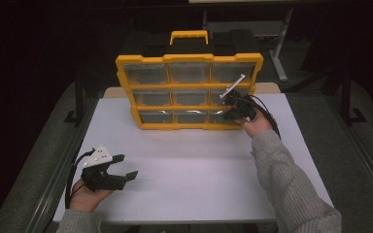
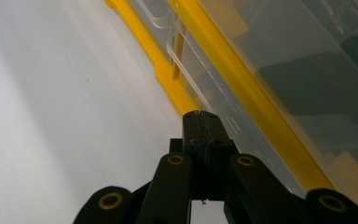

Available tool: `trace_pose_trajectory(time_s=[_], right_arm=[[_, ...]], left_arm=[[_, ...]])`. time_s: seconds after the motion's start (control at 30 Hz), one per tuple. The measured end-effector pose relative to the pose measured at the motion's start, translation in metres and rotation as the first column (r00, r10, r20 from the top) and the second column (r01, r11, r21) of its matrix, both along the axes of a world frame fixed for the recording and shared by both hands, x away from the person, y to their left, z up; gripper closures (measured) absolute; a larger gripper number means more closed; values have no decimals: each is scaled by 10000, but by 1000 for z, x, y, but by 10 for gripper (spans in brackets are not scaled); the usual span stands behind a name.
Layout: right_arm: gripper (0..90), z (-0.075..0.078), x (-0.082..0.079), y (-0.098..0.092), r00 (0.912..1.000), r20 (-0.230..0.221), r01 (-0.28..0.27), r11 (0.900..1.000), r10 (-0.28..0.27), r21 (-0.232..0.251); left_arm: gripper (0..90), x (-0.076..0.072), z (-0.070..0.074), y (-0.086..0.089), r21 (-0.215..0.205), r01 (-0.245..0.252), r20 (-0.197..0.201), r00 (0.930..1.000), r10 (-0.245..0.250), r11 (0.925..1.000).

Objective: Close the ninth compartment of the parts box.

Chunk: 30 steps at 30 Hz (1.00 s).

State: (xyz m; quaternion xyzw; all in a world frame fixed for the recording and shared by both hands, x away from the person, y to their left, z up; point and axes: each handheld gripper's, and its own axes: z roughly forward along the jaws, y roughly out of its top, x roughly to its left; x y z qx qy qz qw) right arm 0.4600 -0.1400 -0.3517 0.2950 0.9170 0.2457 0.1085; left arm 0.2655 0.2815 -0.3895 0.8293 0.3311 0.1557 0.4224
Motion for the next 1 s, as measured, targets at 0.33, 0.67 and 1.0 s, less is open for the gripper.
trace_pose_trajectory(time_s=[0.33, 0.67, 1.0], right_arm=[[889, 1, -2, 1, 9998, 152, 110, 9999, -109, -27], [862, 2, -4, 0, 10000, 91, 36, 10000, -37, 53], [796, 8, -10, -3, 9997, 76, -232, 9986, 228, 469]], left_arm=[[220, 0, 1, 0, 9, -10, 9, 10000, 10, 10000], [220, 0, 1, -1, 55, 45, 60, 10000, -45, 10000], [220, -1, 1, -1, 33, -12, 5, 10000, 12, 10000]])
